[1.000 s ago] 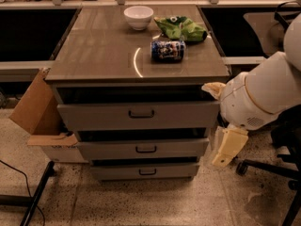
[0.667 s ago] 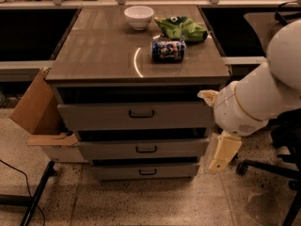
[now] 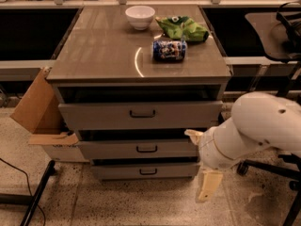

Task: Open bottom drawer

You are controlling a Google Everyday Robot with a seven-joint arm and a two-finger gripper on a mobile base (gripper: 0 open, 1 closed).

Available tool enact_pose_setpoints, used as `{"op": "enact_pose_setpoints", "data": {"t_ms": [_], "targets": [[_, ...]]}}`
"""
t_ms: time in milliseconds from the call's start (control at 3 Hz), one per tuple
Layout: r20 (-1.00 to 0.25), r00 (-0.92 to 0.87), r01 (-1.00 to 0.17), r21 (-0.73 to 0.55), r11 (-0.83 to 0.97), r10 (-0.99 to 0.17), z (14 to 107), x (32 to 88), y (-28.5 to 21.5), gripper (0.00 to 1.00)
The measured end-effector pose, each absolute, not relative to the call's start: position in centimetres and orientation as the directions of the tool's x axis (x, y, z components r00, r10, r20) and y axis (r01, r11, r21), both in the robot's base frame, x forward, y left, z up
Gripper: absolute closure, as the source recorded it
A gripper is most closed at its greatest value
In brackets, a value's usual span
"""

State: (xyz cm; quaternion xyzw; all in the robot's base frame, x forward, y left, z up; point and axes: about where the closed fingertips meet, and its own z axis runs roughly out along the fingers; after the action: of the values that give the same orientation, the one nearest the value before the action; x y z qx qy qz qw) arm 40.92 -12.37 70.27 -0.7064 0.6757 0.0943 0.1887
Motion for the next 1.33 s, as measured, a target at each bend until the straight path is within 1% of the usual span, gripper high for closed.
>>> {"op": "enact_pose_setpoints", "data": {"t_ms": [333,667,1000,1333], "targets": [[-0.409,0.036,-0.997,-0.083,-0.002,-0.912,64.1,40.0,-11.2,0.0],[-0.409,0.036,-0.997,-0.083,-0.002,-0.912,64.1,40.0,-11.2,0.0],[-0.421,0.062,-0.997,-0.067,-0.037,-0.905,60.7,40.6,-10.7,0.0],[-0.447,0.13,-0.991,-0.057,-0.117,-0.885,55.4,41.7,-9.4,0.0]]}}
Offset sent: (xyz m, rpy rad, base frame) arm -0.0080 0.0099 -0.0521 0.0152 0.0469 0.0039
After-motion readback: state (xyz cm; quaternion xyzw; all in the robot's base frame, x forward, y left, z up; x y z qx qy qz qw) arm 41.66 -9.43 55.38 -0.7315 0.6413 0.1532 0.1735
